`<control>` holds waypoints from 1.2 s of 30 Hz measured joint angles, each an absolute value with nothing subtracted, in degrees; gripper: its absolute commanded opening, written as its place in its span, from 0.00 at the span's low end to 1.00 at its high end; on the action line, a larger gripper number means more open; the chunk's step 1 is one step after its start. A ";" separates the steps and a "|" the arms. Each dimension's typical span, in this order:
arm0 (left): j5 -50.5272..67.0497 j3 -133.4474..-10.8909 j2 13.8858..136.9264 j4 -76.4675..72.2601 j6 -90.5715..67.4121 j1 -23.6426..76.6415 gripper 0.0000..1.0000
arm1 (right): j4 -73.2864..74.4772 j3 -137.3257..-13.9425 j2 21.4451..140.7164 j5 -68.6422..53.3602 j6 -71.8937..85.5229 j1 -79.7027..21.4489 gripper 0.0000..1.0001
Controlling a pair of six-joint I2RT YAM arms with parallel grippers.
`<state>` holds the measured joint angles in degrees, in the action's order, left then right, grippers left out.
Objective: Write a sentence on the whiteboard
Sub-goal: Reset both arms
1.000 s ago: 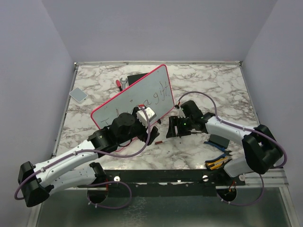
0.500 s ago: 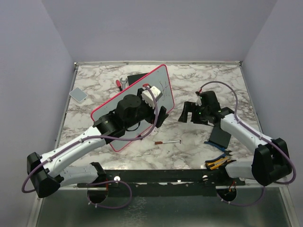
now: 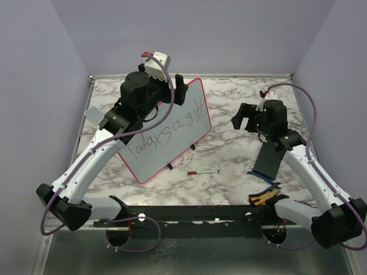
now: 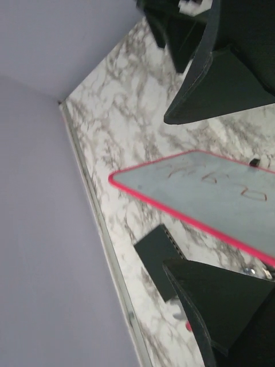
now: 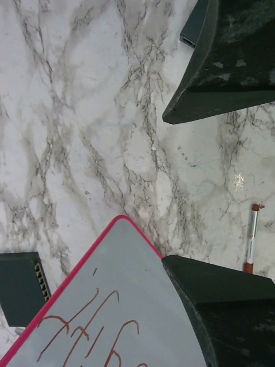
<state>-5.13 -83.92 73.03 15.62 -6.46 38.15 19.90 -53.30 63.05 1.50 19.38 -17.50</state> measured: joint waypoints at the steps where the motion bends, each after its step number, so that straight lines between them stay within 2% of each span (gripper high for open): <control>1: -5.61 -84.01 72.99 15.68 -6.70 36.21 0.99 | 19.42 -53.30 62.57 2.33 19.07 -17.50 1.00; 9: -9.30 -81.06 70.61 16.80 -9.63 19.29 0.99 | 14.13 -52.14 56.49 7.27 16.64 -17.50 1.00; 16: -13.61 -69.06 62.54 15.99 -11.86 7.29 0.99 | 9.69 -47.44 49.32 11.38 14.33 -17.50 1.00; 25: -20.27 -53.67 52.23 13.37 -14.35 4.23 0.99 | 6.72 -44.38 44.75 14.00 12.64 -17.50 1.00; 36: -25.08 -49.58 44.95 9.74 -14.55 4.23 0.99 | 4.86 -42.54 43.18 15.03 11.99 -17.50 1.00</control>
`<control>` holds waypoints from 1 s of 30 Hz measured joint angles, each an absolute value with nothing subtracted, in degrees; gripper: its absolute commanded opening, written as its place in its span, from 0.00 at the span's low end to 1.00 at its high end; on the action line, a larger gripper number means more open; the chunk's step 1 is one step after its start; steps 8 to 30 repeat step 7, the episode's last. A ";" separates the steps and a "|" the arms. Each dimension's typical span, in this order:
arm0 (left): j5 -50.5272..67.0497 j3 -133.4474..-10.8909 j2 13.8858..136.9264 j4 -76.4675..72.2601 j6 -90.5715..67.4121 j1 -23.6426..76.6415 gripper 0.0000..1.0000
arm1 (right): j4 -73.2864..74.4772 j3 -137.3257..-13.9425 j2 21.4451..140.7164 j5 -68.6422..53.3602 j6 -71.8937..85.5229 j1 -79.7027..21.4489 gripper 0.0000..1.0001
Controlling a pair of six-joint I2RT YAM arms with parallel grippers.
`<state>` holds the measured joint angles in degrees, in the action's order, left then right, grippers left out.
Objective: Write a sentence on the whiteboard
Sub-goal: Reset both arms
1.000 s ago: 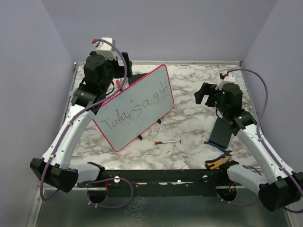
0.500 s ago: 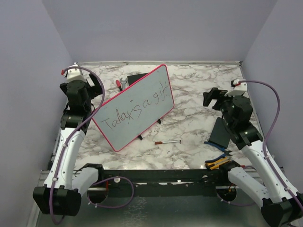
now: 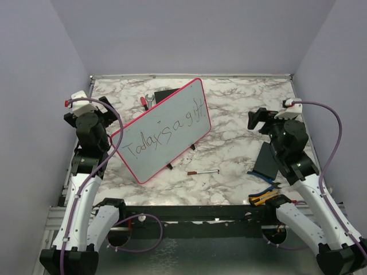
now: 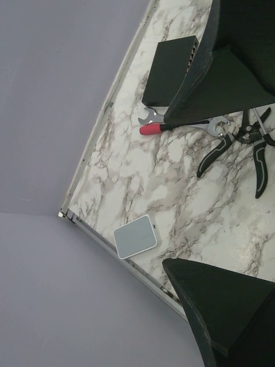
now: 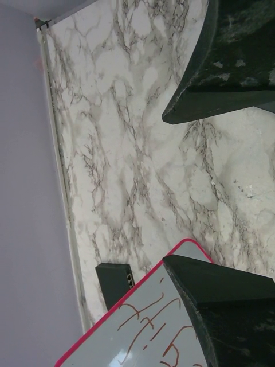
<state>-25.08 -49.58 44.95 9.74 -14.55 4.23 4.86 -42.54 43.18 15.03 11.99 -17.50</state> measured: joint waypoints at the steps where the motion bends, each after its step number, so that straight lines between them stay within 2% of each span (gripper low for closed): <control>1: -25.15 -49.56 44.95 9.72 -14.55 4.23 0.99 | 4.82 -42.52 43.11 15.11 11.94 -17.50 1.00; 30: -25.17 -49.17 44.56 9.26 -14.59 4.23 0.99 | 4.34 -42.35 42.46 15.44 11.92 -17.50 1.00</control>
